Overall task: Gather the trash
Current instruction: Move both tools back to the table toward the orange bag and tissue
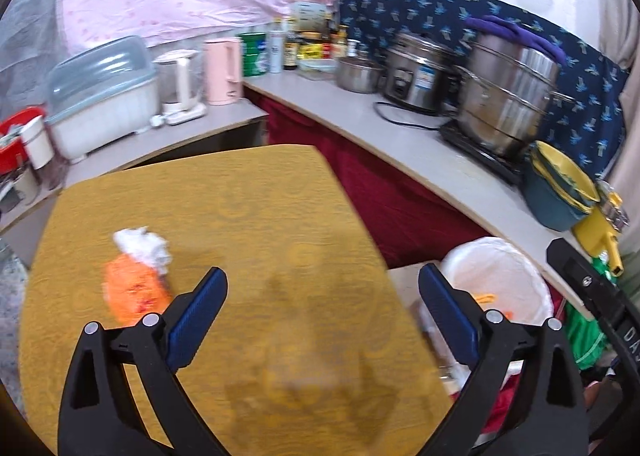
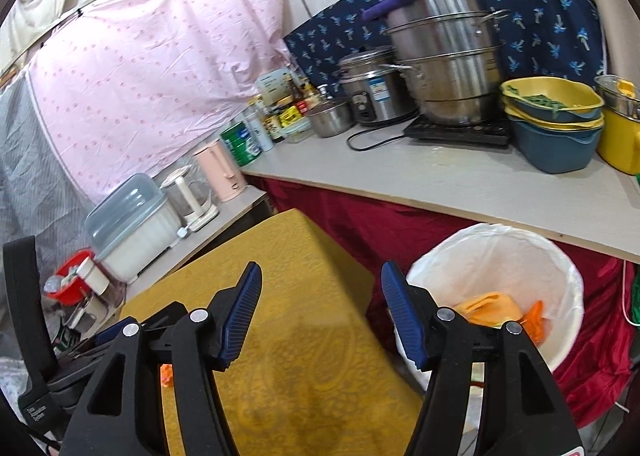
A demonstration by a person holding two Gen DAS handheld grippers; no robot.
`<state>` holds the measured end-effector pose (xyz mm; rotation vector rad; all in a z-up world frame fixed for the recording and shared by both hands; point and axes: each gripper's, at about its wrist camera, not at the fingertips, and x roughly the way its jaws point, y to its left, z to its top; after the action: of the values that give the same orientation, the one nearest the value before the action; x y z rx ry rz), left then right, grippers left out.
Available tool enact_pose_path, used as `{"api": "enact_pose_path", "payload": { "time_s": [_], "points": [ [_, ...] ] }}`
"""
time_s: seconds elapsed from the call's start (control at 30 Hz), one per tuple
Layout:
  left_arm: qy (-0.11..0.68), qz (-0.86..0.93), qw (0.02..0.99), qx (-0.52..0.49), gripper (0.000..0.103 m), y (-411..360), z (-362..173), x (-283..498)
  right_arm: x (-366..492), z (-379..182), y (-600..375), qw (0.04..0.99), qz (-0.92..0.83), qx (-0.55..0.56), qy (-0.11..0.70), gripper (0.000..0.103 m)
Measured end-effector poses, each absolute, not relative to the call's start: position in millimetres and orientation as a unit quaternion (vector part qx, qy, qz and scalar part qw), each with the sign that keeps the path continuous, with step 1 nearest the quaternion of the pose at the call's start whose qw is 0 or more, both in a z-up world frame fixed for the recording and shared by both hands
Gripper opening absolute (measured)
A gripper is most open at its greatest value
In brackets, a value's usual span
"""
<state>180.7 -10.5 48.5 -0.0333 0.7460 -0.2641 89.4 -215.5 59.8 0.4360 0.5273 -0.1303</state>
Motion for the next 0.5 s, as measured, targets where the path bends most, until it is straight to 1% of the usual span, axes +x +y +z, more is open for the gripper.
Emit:
{"api": "enact_pose_path", "payload": {
  "time_s": [0.27, 0.5],
  "points": [
    [0.391, -0.045, 0.919, -0.033, 0.094, 68, 25, 191, 116, 49, -149, 0.937, -0.012, 0.196, 0.288, 0.061],
    [0.435, 0.022, 0.896, -0.087, 0.094, 145, -12, 210, 143, 32, -91, 0.931, 0.027, 0.183, 0.315, 0.061]
  ]
}}
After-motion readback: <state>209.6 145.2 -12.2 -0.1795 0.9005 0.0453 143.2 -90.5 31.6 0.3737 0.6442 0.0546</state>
